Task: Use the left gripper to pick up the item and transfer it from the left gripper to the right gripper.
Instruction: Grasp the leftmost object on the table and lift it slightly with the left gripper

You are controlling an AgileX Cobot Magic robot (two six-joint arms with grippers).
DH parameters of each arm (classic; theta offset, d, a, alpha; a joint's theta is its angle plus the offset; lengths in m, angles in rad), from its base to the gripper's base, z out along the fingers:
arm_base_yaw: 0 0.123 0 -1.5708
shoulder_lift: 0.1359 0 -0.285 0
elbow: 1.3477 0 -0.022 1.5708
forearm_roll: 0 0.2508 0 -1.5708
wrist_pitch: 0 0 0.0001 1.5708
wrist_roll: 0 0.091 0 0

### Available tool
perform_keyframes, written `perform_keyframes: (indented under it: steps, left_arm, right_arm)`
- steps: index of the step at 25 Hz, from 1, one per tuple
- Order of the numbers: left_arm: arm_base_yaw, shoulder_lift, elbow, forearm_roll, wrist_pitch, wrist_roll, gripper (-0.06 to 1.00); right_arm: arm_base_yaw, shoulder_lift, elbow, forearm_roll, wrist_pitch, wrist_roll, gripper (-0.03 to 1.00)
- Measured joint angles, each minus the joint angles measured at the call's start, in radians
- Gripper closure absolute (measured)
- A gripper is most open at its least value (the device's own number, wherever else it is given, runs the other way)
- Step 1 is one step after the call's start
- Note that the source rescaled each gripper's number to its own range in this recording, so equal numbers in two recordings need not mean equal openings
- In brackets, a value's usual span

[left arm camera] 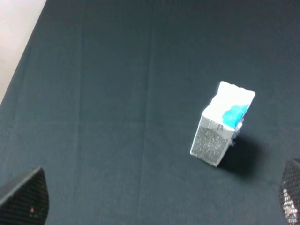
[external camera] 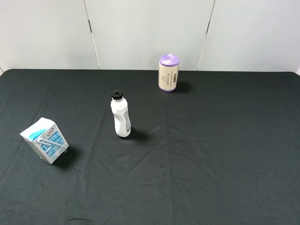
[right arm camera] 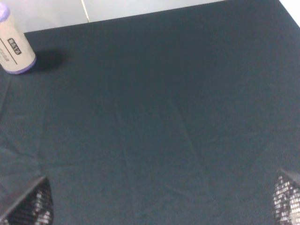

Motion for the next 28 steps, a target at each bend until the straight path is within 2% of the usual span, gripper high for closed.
perform_keyframes:
  steps: [4, 10, 17, 22, 28]
  left_arm:
    - [0.000, 0.134, -0.075, 0.000, 0.042, 0.002, -0.06]
    - [0.000, 0.345, -0.177, -0.014, 0.050, 0.024, -0.06]
    - [0.000, 0.561, -0.195, -0.063, 0.052, 0.044, -0.06]
    - [-0.003, 0.709, -0.195, -0.070, 0.049, 0.065, -0.06]
    - [-0.082, 0.871, -0.195, -0.060, -0.005, 0.078, -0.06]
  right_arm:
    - [0.000, 0.000, 0.000, 0.000, 0.000, 0.000, -0.03]
    - [0.000, 0.000, 0.000, 0.000, 0.000, 0.000, -0.03]
    - [0.000, 0.000, 0.000, 0.000, 0.000, 0.000, -0.03]
    - [0.000, 0.000, 0.000, 0.000, 0.000, 0.000, -0.03]
    - [0.000, 0.000, 0.000, 0.000, 0.000, 0.000, -0.03]
